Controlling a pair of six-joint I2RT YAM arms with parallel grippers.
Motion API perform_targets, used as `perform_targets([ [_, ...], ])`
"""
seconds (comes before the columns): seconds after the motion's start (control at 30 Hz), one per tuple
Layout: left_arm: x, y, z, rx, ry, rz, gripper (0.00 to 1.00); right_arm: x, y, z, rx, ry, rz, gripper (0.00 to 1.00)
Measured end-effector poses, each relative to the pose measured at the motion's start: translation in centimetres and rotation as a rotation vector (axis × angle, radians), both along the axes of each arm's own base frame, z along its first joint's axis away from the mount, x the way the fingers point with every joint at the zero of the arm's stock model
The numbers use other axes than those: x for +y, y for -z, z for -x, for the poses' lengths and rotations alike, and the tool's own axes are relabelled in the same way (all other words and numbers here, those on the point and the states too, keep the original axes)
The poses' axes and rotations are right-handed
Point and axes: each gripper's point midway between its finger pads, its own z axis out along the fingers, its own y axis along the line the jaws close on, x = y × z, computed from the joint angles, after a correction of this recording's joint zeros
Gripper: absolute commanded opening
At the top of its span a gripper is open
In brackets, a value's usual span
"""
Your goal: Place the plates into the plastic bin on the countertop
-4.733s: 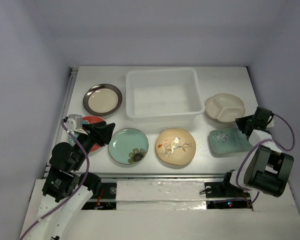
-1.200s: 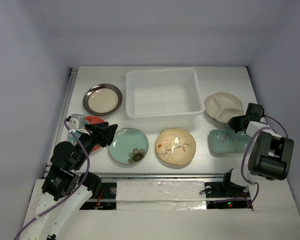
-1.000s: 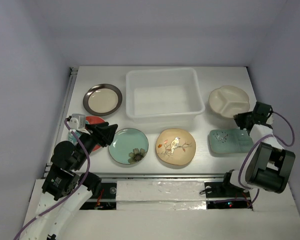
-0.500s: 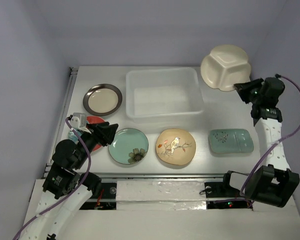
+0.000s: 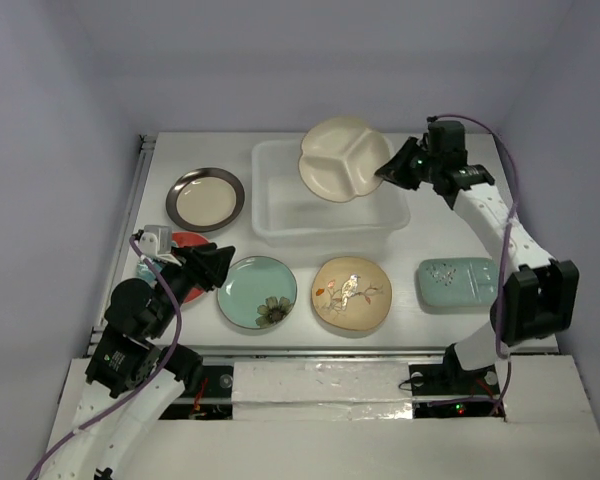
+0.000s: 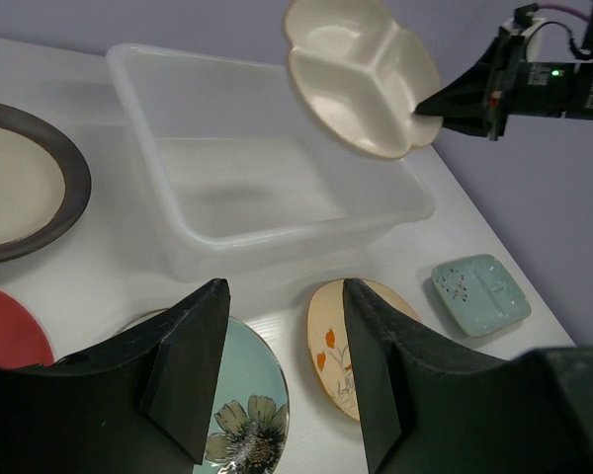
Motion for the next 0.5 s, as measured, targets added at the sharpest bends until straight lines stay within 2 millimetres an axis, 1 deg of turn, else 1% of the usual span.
perform_targets([
  [0.2,0.0,0.2,-0.2,0.012,-0.005,-0.002,0.46,2.5,6.0,-2.5,0.145,-0.040,0.081,0.00],
  [0.3,-0.1,0.4,-0.4,0.019,-0.006,-0.005,0.46,3.3,9.1,-3.4,0.215,-0.054,0.125,0.00],
  [0.4,-0.2,0.6,-0.5,0.027,-0.006,-0.008,0.46,3.9,11.6,-4.3,0.266,-0.069,0.156,0.00],
  [0.5,-0.1,0.6,-0.6,0.031,-0.012,-0.009,0.46,4.7,13.6,-4.9,0.301,-0.083,0.168,0.00],
])
